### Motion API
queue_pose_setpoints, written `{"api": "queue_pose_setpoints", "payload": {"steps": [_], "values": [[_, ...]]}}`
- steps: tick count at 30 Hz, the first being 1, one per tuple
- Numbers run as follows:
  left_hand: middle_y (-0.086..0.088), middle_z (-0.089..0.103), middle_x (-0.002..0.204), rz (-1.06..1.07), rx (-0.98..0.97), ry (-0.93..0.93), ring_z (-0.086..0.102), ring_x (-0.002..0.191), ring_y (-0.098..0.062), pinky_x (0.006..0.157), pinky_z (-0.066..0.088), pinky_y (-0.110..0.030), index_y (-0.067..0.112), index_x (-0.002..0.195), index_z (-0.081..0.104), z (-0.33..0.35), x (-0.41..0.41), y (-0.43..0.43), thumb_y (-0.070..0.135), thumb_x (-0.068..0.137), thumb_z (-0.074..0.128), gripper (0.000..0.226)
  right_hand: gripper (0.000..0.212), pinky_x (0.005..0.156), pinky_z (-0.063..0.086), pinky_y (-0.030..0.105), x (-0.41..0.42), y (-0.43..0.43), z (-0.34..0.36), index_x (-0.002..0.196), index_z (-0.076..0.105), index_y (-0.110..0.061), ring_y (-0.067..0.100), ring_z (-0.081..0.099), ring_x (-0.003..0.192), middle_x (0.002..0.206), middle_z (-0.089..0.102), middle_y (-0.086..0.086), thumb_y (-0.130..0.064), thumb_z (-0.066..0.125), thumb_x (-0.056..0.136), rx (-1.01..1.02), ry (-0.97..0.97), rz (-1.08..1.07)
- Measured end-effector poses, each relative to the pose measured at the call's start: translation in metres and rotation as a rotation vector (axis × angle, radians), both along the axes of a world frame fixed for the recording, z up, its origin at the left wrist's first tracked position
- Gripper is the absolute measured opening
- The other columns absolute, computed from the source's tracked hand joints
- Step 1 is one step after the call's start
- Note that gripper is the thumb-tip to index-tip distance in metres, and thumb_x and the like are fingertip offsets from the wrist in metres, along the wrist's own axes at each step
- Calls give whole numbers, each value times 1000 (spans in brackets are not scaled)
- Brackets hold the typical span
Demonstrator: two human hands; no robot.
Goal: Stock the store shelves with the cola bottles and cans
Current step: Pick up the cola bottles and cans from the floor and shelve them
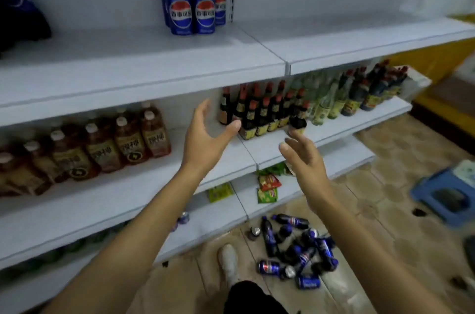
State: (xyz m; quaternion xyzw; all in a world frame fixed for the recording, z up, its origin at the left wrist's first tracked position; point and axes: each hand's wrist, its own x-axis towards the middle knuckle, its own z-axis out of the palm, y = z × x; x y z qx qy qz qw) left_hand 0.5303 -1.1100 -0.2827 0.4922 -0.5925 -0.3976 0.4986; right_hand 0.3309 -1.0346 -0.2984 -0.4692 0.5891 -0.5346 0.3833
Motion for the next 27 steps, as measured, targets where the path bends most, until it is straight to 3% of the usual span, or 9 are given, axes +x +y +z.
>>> {"api": "queue_pose_setpoints", "payload": {"steps": [6, 9, 13, 15, 17, 20, 24, 27], "values": [[1, 40, 147, -189, 400, -73, 40, 133, -16, 107, 39, -37, 19, 142, 35, -88, -6, 88, 39, 80, 72, 75, 85, 86, 39, 25, -46, 143, -61, 143, 42, -21, 15, 53, 120, 138, 52, -2, -60, 63, 71, 344, -45, -261], [0, 41, 146, -228, 502, -123, 44, 126, -15, 100, 39, -30, 18, 142, 35, -116, -13, 119, 41, 80, 72, 75, 84, 85, 39, 29, -58, 183, -77, 143, 41, -19, 15, 52, 117, 133, 52, -2, -61, 61, 73, 442, -63, -306], [-1, 46, 140, -335, 609, -140, 47, 112, -10, 92, 42, -27, 16, 141, 37, -144, -34, 154, 35, 81, 73, 72, 55, 86, 40, 30, -70, 220, -92, 126, 51, -22, 14, 57, 110, 125, 59, 1, -52, 63, 82, 499, -97, -408], [-1, 50, 134, -377, 655, -160, 51, 108, -11, 88, 41, -25, 14, 138, 40, -155, -50, 164, 31, 80, 75, 70, 50, 80, 42, 28, -76, 236, -99, 120, 52, -27, 9, 58, 107, 116, 63, -6, -54, 63, 79, 515, -117, -434], [-2, 54, 128, -413, 695, -173, 55, 102, -10, 82, 43, -22, 13, 136, 43, -166, -70, 174, 28, 80, 75, 66, 58, 78, 42, 27, -85, 253, -106, 125, 53, -24, 8, 59, 108, 110, 64, -10, -56, 63, 78, 546, -129, -454], [-2, 61, 119, -489, 747, -214, 58, 92, -6, 68, 42, -16, 12, 133, 46, -179, -107, 184, 24, 82, 73, 59, 73, 85, 43, 32, -108, 278, -111, 130, 53, -20, 15, 59, 112, 118, 63, -3, -62, 63, 71, 607, -137, -498], [2, 62, 104, -593, 813, -254, 59, 96, -15, 78, 44, -26, 9, 132, 45, -199, -170, 192, 25, 83, 73, 58, 80, 94, 43, 36, -159, 305, -115, 131, 52, -20, 14, 60, 110, 119, 65, 1, -64, 63, 65, 662, -181, -575], [2, 64, 105, -620, 873, -247, 61, 98, -17, 79, 45, -29, 12, 130, 46, -217, -223, 196, 27, 82, 73, 57, 76, 95, 44, 36, -210, 309, -125, 129, 51, -20, 14, 61, 109, 120, 64, 3, -61, 64, 66, 689, -204, -594]]}}
